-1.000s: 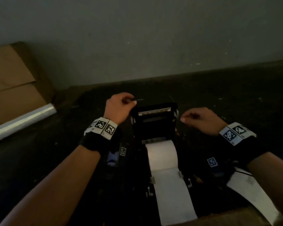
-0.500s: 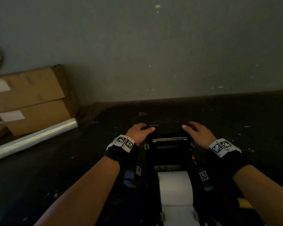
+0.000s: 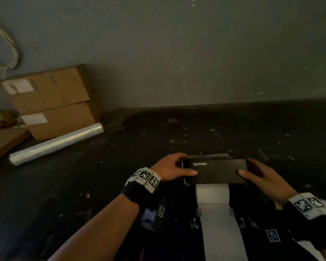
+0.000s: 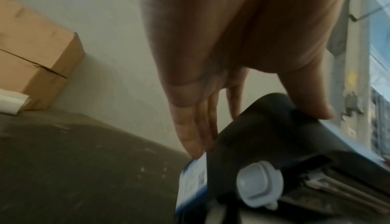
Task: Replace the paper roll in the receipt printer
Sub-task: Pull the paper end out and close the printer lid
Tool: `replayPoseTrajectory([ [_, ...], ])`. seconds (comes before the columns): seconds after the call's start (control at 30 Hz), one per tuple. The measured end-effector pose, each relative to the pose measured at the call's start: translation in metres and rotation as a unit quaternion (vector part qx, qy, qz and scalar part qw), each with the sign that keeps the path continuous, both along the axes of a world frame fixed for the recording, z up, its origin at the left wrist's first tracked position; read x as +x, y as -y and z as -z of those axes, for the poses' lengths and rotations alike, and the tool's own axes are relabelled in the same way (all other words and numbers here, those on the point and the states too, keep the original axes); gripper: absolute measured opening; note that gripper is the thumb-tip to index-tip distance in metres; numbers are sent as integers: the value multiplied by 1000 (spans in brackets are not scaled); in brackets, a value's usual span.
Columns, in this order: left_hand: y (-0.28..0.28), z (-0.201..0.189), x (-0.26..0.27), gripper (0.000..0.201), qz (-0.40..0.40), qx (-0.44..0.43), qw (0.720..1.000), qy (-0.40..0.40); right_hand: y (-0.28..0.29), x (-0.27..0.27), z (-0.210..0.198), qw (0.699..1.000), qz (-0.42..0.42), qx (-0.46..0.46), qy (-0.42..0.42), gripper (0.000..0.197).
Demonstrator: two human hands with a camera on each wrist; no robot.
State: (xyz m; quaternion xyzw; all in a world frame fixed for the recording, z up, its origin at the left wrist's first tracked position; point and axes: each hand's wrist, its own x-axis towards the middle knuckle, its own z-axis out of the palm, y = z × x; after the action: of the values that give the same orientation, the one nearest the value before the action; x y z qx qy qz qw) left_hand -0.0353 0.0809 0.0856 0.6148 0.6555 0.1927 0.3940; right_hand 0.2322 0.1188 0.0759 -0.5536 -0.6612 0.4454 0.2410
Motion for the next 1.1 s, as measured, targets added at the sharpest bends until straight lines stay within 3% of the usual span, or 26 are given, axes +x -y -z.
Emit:
replayPoseTrajectory([
  [0.2, 30, 35, 15, 87, 51, -43, 998, -19, 38, 20, 27, 994, -31, 12, 101, 71],
  [0.3, 42, 54, 24, 105, 64, -52, 996, -42, 52, 26, 46, 995, -23, -25, 89, 78],
  [0.4, 50, 65, 30, 112, 60, -56, 996, -31, 57, 30, 62, 991, -26, -9, 128, 84],
  [0.63, 51, 69, 41, 102, 12, -26, 999, 40, 47, 22, 62, 997, 4, -70, 42, 81],
  [0.77, 57, 78, 49, 108, -9, -5, 998, 58, 53, 16, 70, 997, -27, -64, 25, 106],
  [0.93, 62, 93, 49, 120, -36, -34, 994, 95, 66, 10, 78, 998, 25, -66, 2, 73],
  [1.1, 65, 95, 51, 117, -46, -29, 991, 124, 67, 6, 75, 996, 39, -85, 2, 74],
])
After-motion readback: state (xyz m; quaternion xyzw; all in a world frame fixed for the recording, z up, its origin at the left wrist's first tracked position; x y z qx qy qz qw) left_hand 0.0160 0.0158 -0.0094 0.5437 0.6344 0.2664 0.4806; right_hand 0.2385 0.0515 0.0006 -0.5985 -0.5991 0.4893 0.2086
